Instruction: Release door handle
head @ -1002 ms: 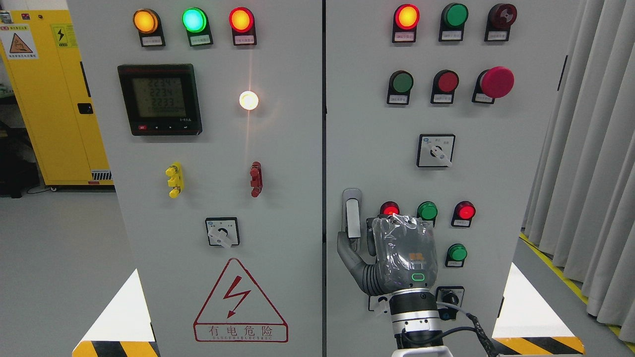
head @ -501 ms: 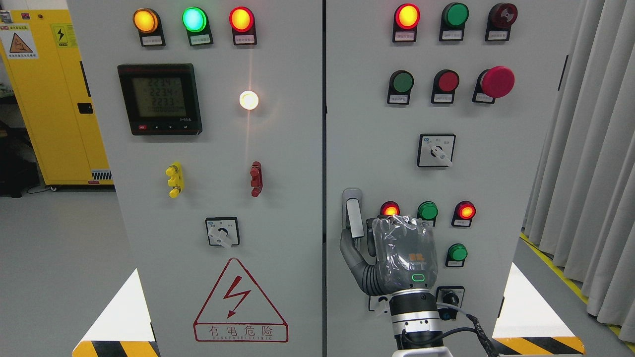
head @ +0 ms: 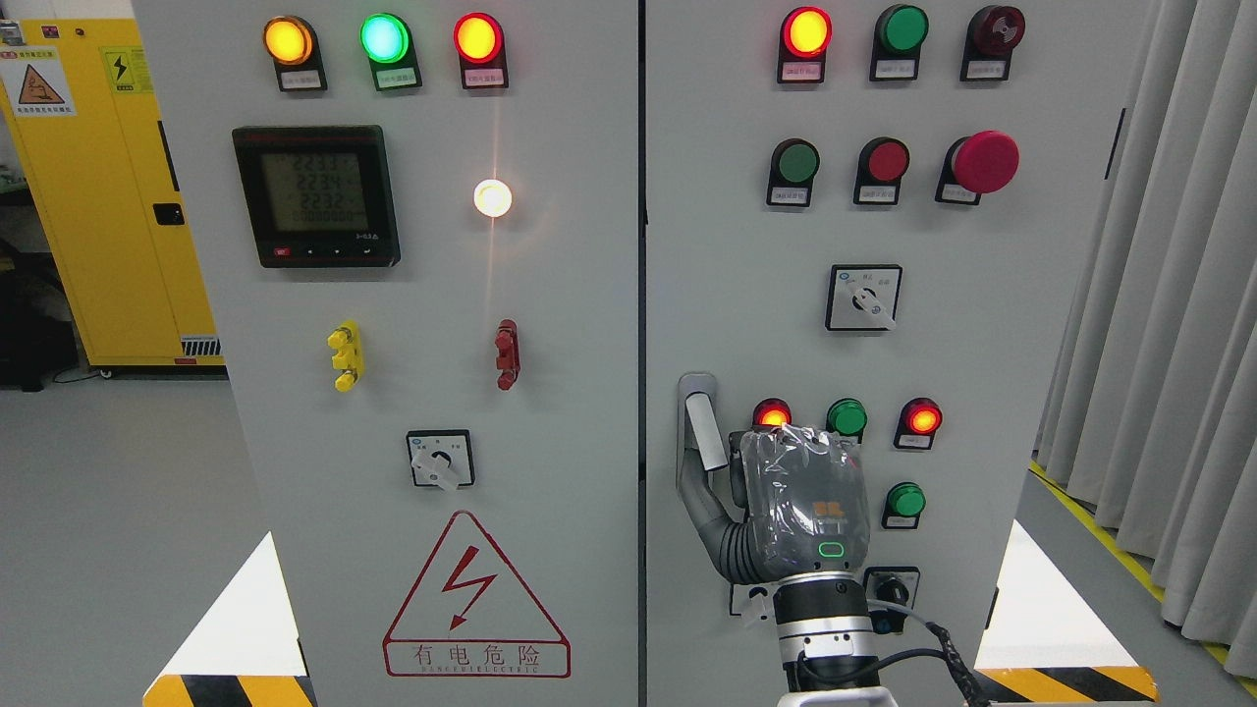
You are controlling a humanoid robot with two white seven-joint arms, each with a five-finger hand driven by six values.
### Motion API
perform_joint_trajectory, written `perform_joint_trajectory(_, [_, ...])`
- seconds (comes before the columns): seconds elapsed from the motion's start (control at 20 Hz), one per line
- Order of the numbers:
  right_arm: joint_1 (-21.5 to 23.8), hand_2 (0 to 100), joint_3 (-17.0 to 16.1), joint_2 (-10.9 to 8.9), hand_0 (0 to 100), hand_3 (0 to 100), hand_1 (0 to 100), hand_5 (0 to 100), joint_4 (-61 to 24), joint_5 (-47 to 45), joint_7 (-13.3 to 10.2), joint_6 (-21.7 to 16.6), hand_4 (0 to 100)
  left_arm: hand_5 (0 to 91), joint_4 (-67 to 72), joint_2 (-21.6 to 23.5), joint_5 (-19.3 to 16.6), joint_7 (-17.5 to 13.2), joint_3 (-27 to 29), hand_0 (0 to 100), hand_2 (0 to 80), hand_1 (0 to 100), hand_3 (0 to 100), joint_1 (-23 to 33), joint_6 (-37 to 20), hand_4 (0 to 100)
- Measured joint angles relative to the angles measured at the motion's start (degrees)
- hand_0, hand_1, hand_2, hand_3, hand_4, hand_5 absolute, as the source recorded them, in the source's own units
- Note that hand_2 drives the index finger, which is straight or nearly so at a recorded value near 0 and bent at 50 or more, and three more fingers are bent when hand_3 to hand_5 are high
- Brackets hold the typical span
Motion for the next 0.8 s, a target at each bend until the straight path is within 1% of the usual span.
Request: perform_joint_trajectory(0.8, [0.6, 100, -0.1, -0.04, 52, 100, 41, 100, -0.8, 0.0, -0.2, 0.1, 100, 0.0, 0.0, 0.0, 0.0, 0.0, 0.0, 12, 0.0, 56, 0, 0.0, 0.0, 0])
